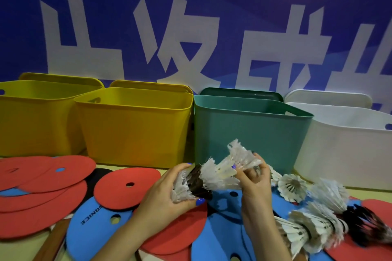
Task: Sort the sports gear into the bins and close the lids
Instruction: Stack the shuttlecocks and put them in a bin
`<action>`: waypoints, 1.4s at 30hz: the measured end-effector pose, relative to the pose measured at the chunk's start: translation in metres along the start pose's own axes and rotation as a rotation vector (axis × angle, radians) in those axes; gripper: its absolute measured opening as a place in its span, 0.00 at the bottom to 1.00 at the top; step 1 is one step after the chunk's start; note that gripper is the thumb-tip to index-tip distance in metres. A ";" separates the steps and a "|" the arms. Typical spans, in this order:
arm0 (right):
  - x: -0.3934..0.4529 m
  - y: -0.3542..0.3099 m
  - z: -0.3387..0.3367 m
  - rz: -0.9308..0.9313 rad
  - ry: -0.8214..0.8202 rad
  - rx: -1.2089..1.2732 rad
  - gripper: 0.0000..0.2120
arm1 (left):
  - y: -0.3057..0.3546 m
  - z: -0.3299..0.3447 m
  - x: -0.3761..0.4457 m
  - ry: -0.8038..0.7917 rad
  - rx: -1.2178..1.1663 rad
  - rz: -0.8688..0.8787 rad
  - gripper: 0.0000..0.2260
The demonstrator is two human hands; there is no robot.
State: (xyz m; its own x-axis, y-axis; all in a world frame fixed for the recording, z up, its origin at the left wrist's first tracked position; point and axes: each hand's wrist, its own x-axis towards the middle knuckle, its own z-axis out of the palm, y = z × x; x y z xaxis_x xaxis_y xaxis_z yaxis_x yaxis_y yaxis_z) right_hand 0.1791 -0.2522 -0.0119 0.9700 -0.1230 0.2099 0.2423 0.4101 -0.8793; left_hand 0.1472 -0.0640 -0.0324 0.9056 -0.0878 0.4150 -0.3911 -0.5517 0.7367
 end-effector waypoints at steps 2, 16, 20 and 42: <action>-0.002 0.000 0.002 0.018 -0.056 -0.051 0.39 | -0.001 0.001 0.002 0.032 -0.075 -0.033 0.32; -0.006 -0.003 0.006 0.092 -0.272 0.053 0.36 | 0.002 -0.002 0.003 0.065 -0.662 -0.298 0.45; -0.008 -0.006 0.007 0.089 -0.254 0.099 0.34 | -0.003 0.003 0.004 0.051 -0.766 -0.330 0.52; -0.016 0.023 0.015 -0.112 -0.371 -0.657 0.26 | -0.009 -0.142 0.138 0.520 -0.240 -0.098 0.22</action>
State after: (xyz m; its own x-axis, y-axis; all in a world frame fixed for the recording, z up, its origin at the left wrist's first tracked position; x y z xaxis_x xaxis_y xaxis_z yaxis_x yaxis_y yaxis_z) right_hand 0.1691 -0.2270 -0.0285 0.9123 0.2269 0.3410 0.3896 -0.2235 -0.8935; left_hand 0.2523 0.0463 0.0940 0.7634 0.4062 0.5022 -0.3910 -0.3283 0.8599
